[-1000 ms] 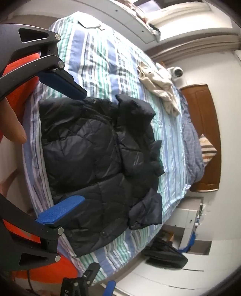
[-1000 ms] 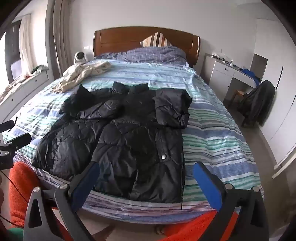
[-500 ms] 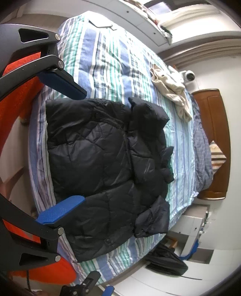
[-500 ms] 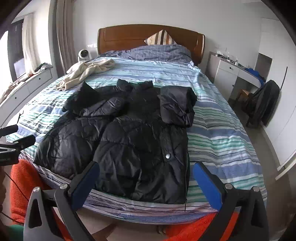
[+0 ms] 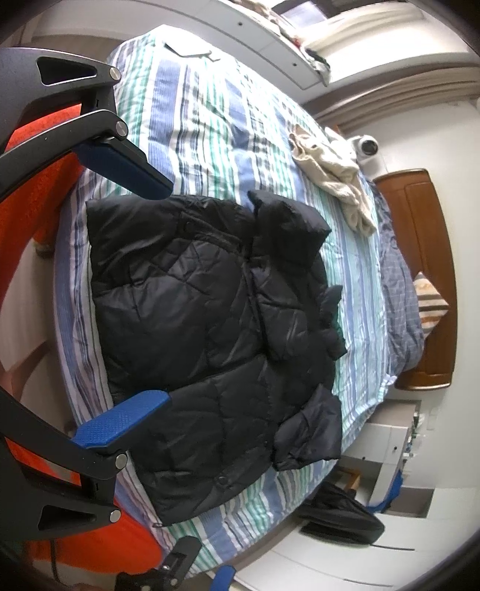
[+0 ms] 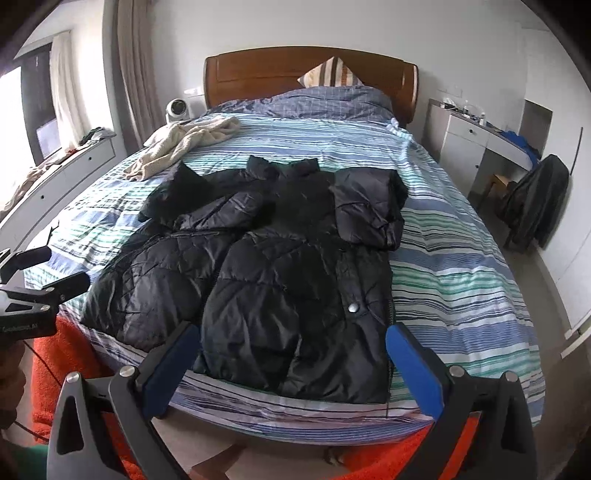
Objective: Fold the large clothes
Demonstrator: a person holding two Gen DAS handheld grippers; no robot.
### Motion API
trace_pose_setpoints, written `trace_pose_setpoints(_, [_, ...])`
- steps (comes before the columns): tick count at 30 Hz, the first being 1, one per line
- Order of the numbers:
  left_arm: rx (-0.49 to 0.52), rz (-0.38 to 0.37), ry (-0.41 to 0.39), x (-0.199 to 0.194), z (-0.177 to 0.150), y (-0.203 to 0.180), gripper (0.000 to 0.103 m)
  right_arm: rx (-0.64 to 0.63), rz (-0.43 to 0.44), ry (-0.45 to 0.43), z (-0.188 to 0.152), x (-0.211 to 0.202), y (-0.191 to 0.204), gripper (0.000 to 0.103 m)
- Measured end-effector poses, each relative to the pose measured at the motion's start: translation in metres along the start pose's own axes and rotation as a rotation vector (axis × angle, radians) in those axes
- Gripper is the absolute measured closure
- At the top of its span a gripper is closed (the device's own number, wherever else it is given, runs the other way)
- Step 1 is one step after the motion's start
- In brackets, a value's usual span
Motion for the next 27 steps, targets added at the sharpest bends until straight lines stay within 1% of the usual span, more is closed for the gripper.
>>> trace_pose_setpoints(5, [0.000,-0.002,0.012,0.002,-0.001,-0.002,0.000,0.008,0.023,0.014,-0.003,0.003,0.005,0.000])
trace_pose_setpoints(14, [-0.007,0.000,0.002,-0.003,0.002,-0.001,0.000,0.004,0.017,-0.018,0.005,-0.003,0.004,0.000])
trace_pose_setpoints(20, [-0.003,0.018,0.003,-0.004,0.003,0.002,0.000,0.024,-0.012,-0.014,0.005,-0.002,-0.005,0.000])
trace_pose_setpoints(27, [-0.030,0.021,0.007,-0.002,0.003,0.009,0.000,0.031,-0.080,-0.002,0.007,-0.004,-0.015,0.000])
Point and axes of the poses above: each gripper's, at about its wrist camera, not at the fingertips, and x roughly the way its jaws point, y to its left, z to its top, the point moved 7 cm from there along x, roughly the way its jaws point, and after that the axes turned 3 degrees about -y, right-handed, at the moved point
